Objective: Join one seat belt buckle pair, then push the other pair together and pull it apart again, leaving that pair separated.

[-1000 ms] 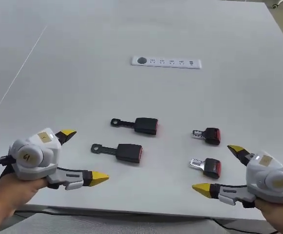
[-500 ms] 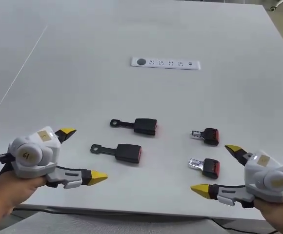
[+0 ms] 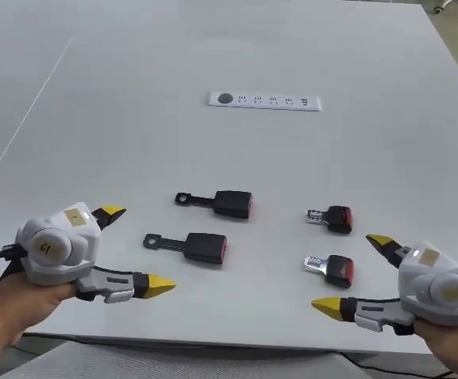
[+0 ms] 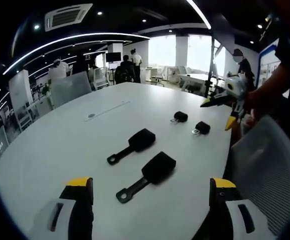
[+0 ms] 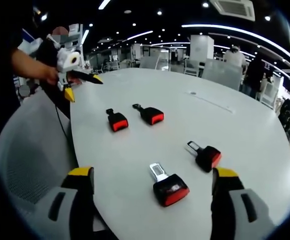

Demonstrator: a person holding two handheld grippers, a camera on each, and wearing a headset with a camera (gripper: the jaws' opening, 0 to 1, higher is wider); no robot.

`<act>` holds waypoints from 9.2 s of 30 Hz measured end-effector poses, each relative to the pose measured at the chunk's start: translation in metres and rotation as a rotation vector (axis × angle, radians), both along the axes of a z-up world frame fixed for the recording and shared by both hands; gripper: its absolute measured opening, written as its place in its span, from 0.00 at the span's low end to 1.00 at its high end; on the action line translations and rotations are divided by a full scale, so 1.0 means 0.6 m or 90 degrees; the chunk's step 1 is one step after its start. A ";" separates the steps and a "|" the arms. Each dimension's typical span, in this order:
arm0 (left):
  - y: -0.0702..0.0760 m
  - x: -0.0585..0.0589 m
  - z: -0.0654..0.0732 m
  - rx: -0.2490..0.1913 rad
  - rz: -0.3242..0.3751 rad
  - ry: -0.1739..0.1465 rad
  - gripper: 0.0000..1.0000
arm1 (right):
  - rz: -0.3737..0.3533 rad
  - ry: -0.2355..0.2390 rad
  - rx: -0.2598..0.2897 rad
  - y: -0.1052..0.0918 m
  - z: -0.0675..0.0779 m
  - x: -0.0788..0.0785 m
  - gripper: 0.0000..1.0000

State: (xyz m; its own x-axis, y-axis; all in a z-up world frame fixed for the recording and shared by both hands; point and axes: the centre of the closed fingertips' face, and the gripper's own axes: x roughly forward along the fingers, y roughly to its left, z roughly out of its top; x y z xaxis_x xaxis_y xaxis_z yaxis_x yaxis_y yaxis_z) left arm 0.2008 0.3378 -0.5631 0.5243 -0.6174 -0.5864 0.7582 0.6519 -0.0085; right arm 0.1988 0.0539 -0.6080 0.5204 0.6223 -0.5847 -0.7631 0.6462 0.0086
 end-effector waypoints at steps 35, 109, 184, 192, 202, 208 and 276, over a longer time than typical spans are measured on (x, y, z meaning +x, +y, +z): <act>-0.042 0.063 -0.076 0.055 -0.115 0.038 0.96 | 0.049 0.092 -0.045 -0.022 -0.073 0.021 0.86; -0.104 0.069 -0.173 0.166 -0.340 0.071 0.37 | 0.265 0.132 -0.101 -0.020 -0.096 0.021 0.33; -0.102 0.074 -0.175 0.210 -0.379 0.092 0.35 | 0.314 0.078 0.036 0.247 -0.100 0.062 0.33; -0.103 0.077 -0.177 0.215 -0.386 0.093 0.34 | 0.294 0.081 0.034 0.263 -0.100 0.070 0.33; -0.100 0.076 -0.178 0.212 -0.396 0.098 0.34 | 0.274 0.079 0.016 0.278 -0.102 0.077 0.34; -0.098 0.080 -0.177 0.217 -0.407 0.093 0.34 | 0.274 0.081 0.005 0.280 -0.098 0.078 0.34; -0.095 0.070 -0.165 0.126 -0.455 0.073 0.33 | 0.263 0.035 0.037 0.270 -0.095 0.065 0.32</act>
State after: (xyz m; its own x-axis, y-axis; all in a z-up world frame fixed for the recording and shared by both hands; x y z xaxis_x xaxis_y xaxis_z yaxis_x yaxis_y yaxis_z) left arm 0.2426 0.2807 -0.6619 -0.0356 -0.6622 -0.7484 0.9989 -0.0008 -0.0469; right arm 0.2380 0.2156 -0.6652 0.1897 0.8047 -0.5625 -0.9553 0.2835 0.0835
